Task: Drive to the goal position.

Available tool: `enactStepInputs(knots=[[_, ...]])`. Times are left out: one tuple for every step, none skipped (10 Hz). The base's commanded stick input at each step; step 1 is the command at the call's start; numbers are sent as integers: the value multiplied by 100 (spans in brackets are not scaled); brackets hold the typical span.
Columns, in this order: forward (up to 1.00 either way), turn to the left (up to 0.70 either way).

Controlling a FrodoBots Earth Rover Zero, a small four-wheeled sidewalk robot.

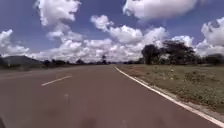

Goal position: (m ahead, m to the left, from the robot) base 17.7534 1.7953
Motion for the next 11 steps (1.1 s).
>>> enactStepInputs(knots=[[100,-36],[100,-21],[100,0],[100,0],[100,0],[100,0],[100,0],[100,0],[100,0],[100,0],[86,0]])
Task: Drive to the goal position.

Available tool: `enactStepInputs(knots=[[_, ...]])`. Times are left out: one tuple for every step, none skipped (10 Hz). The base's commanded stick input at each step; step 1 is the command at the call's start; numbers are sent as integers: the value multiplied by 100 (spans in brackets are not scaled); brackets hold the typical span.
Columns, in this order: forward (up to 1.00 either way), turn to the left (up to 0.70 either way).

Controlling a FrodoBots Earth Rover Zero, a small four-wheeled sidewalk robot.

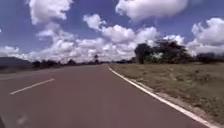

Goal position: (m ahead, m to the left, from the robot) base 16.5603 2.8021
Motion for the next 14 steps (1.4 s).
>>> enactStepInputs(knots=[[26,0],[0,0],[0,0],[0,0],[0,0],[0,0],[0,0],[0,0],[0,0],[0,0],[37,0],[100,0],[100,0],[100,0]])
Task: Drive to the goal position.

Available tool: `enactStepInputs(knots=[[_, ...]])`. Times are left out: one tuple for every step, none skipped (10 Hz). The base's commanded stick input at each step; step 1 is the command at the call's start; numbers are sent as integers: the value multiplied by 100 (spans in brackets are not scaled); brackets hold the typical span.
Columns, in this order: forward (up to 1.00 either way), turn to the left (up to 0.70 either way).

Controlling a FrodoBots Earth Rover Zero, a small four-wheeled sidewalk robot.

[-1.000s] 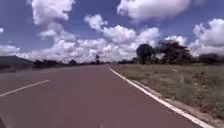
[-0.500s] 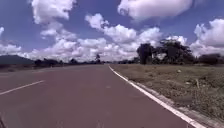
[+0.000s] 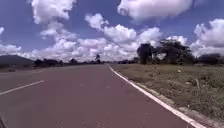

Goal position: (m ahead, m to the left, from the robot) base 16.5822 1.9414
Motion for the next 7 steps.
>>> enactStepInputs(knots=[[100,0],[100,0],[100,36],[100,39],[100,32],[100,4],[100,0]])
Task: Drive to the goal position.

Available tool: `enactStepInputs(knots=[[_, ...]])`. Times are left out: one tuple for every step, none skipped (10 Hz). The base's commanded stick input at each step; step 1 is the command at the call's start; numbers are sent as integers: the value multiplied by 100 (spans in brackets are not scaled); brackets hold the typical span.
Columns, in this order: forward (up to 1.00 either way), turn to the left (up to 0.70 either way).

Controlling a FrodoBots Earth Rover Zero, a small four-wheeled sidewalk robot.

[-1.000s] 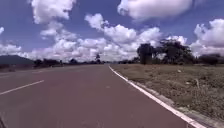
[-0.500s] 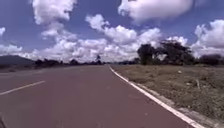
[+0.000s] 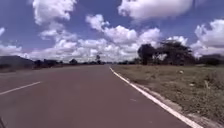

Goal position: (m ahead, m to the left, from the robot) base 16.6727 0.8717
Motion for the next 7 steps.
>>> enactStepInputs(knots=[[100,0],[100,0],[100,4],[100,9],[100,20],[100,35],[100,15]])
